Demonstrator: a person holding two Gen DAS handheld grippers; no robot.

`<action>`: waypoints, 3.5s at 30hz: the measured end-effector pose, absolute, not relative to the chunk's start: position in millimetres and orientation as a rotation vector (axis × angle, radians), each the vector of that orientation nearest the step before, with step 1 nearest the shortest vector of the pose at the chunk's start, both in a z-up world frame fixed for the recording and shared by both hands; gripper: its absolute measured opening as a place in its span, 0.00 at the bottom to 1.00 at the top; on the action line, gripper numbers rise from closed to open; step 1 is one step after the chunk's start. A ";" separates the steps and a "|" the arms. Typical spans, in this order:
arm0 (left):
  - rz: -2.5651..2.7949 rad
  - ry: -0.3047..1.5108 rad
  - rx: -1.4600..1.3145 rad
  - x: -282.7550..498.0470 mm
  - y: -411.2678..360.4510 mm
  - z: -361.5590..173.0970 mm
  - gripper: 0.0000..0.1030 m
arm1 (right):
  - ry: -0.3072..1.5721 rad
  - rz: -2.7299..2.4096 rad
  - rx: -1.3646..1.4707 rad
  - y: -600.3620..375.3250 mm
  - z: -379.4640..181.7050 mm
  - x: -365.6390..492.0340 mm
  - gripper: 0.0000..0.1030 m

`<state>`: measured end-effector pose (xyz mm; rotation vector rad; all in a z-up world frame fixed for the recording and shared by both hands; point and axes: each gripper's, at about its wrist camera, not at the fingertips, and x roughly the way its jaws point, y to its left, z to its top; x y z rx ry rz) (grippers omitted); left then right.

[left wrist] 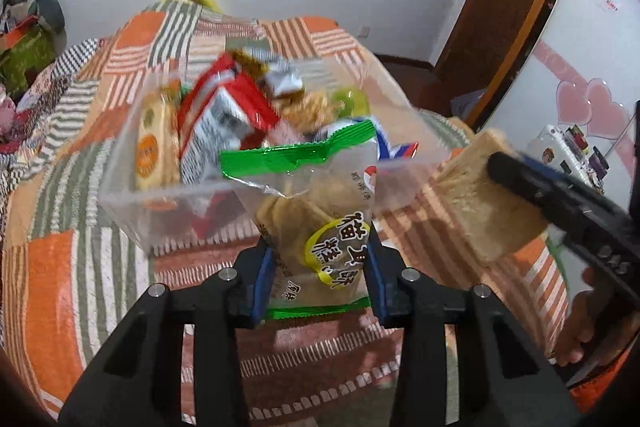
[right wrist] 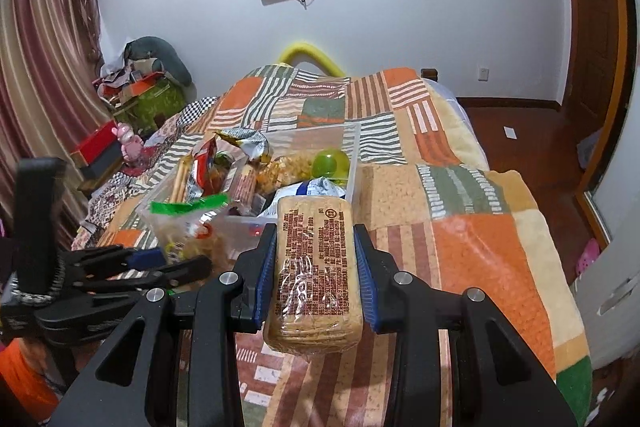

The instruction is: Organize snacks

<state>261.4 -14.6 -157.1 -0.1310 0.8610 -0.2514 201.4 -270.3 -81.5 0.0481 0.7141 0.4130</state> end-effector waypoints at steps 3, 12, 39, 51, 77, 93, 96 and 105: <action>-0.250 0.825 -0.138 261.7 -14.5 -141.0 0.38 | 0.705 0.414 0.055 -269.2 -78.3 206.4 0.32; -0.263 0.761 -0.152 289.1 -19.3 -108.8 0.38 | 0.651 0.418 0.022 -252.2 -62.0 224.3 0.32; -0.207 0.774 -0.156 328.6 -10.5 -115.4 0.60 | 0.676 0.417 -0.043 -231.4 -69.5 264.2 0.44; -0.191 0.565 -0.083 237.6 -0.4 -41.3 0.60 | 0.536 0.429 -0.064 -242.1 -9.8 211.6 0.45; -0.041 0.202 -0.041 37.4 16.0 43.5 0.94 | 0.227 0.425 -0.027 -242.8 63.1 57.5 0.92; -0.048 0.196 -0.045 26.6 10.7 39.5 1.00 | 0.200 0.370 -0.012 -245.8 56.6 39.8 1.00; -0.052 0.196 -0.046 26.2 10.4 38.6 1.00 | 0.198 0.364 -0.012 -246.6 55.1 36.7 1.00; -0.054 0.201 -0.046 26.6 10.5 35.7 1.00 | 0.196 0.367 -0.014 -246.0 53.8 32.8 1.00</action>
